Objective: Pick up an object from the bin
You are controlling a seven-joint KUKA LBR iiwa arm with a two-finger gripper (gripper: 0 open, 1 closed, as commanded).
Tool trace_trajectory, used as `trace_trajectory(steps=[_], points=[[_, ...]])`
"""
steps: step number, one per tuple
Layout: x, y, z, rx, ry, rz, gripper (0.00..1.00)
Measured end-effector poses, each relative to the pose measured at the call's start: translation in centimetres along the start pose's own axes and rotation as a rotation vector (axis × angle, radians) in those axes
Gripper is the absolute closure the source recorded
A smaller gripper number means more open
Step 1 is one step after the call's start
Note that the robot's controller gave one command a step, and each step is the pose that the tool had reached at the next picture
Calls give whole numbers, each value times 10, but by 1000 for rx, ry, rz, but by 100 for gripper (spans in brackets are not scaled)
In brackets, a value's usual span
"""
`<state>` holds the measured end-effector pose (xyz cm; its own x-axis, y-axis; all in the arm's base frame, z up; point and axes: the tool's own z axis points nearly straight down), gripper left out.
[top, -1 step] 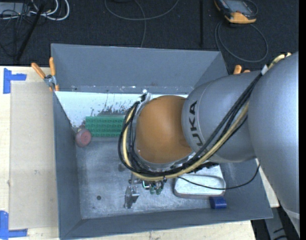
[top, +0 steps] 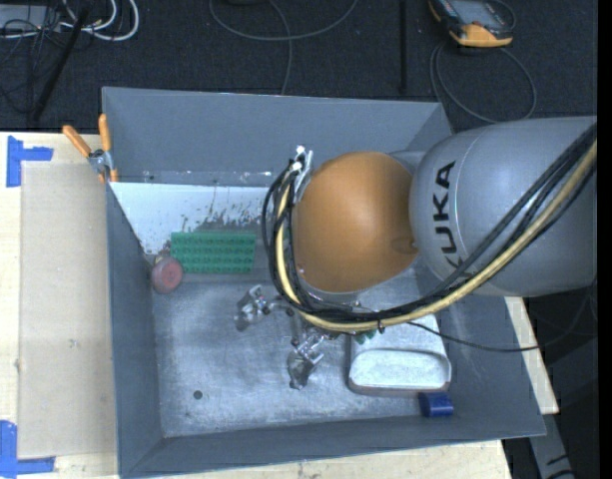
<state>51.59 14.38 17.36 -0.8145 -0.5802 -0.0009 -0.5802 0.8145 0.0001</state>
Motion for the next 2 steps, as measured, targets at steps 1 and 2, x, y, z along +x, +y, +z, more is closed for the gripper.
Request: trace_trajectory(steps=[1,2], points=[[93,-121,-12,2,3,-52,0],[24,-120,60,-3,2,100,0]])
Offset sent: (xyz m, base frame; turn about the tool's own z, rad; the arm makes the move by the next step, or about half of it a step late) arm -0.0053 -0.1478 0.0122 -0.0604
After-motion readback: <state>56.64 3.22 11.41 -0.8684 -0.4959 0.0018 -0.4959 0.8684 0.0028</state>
